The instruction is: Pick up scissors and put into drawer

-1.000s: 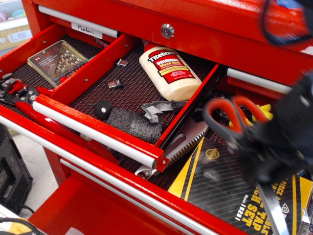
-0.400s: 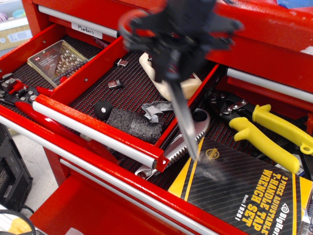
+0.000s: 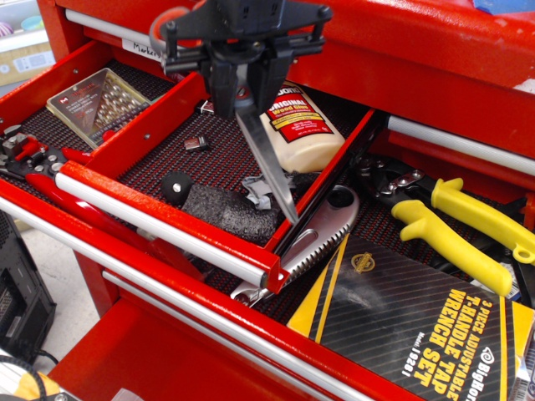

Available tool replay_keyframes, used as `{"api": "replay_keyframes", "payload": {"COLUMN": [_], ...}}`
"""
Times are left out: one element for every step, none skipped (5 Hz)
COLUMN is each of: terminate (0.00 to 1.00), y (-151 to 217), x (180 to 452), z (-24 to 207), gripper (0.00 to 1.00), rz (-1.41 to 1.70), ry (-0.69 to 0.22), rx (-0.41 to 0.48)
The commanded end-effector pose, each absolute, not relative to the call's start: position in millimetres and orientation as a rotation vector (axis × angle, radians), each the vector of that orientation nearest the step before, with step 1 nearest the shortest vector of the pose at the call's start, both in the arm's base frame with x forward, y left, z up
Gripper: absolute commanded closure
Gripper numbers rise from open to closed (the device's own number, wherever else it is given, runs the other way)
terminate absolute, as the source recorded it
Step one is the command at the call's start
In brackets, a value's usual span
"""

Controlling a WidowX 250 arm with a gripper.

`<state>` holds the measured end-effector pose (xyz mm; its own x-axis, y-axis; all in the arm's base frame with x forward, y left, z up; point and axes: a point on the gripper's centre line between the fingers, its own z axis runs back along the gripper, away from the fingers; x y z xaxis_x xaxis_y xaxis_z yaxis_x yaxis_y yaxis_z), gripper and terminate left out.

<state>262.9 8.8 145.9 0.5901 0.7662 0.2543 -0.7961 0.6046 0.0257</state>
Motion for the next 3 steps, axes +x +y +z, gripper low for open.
{"api": "replay_keyframes", "payload": {"terminate": [0.0, 0.0, 1.0], "y": [7.2, 7.2, 7.2], "x": [274.1, 274.1, 274.1], "z": [143.8, 143.8, 143.8], "gripper": [0.0, 0.0, 0.0], "rz": [0.913, 0.913, 0.913], "ry": [-0.266, -0.266, -0.266], "rx": [0.097, 0.097, 0.097]}}
